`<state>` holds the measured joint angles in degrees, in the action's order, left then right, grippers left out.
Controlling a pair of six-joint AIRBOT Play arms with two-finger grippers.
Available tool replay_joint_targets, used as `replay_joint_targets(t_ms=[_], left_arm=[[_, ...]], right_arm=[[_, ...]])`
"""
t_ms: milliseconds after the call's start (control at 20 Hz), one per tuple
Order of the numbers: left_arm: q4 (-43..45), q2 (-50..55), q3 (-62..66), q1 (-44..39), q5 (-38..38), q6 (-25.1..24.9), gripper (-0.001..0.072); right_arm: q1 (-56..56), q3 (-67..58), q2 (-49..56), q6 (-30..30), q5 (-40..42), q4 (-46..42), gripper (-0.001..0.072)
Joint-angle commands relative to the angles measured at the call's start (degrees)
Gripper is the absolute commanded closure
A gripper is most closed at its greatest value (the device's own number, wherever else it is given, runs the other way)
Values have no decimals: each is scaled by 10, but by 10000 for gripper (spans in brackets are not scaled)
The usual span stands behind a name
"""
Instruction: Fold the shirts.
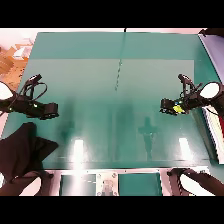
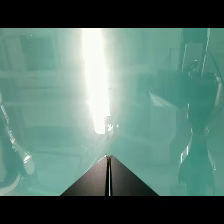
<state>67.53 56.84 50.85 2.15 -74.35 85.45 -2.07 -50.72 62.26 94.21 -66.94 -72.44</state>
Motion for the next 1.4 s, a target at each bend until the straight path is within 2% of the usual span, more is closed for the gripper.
replay_joint_targets(t_ms=[0, 150, 250, 350, 400, 450, 550, 700, 950, 1000, 1050, 1100, 1250, 1350], left_arm=[[1, 0, 0, 0, 0, 0, 686], [34, -1, 0, 0, -1, -4, 687], [123, -1, 0, 0, -12, 21, 686], [256, -1, -6, 0, -42, 75, 683], [324, -1, -17, 0, -64, 96, 437], [379, -1, -35, 0, -83, 119, -13], [475, -1, -89, 0, -117, 153, -13], [537, -1, -190, 0, -120, 166, -13], [558, 0, -313, 0, -13, 165, -13], [558, 0, -316, 0, 0, 162, 202], [557, 0, -313, 0, 5, 150, 553], [557, 0, -304, 0, 4, 129, 687], [548, 0, -231, 0, -18, 80, 687], [487, 0, -143, 0, -30, 70, 688]], right_arm=[[0, 0, 0, 0, 0, 0, 696], [0, 0, 0, 0, 0, 0, 695], [0, 0, 0, 0, 0, 0, 695], [0, 0, 0, 0, 0, 0, 695], [0, 0, 0, 0, 0, 0, 695], [0, 0, 0, 0, 0, 0, 696], [0, 0, 0, 0, 0, 0, 696], [0, 0, 0, 0, 0, 0, 696], [0, 0, 0, 0, 0, 0, 696], [0, 0, 0, 0, 0, 0, 695], [0, 0, 0, 0, 0, 0, 696], [0, 0, 0, 0, 0, 0, 696], [0, 0, 0, 0, 0, 0, 695], [0, 0, 0, 0, 0, 0, 695]])
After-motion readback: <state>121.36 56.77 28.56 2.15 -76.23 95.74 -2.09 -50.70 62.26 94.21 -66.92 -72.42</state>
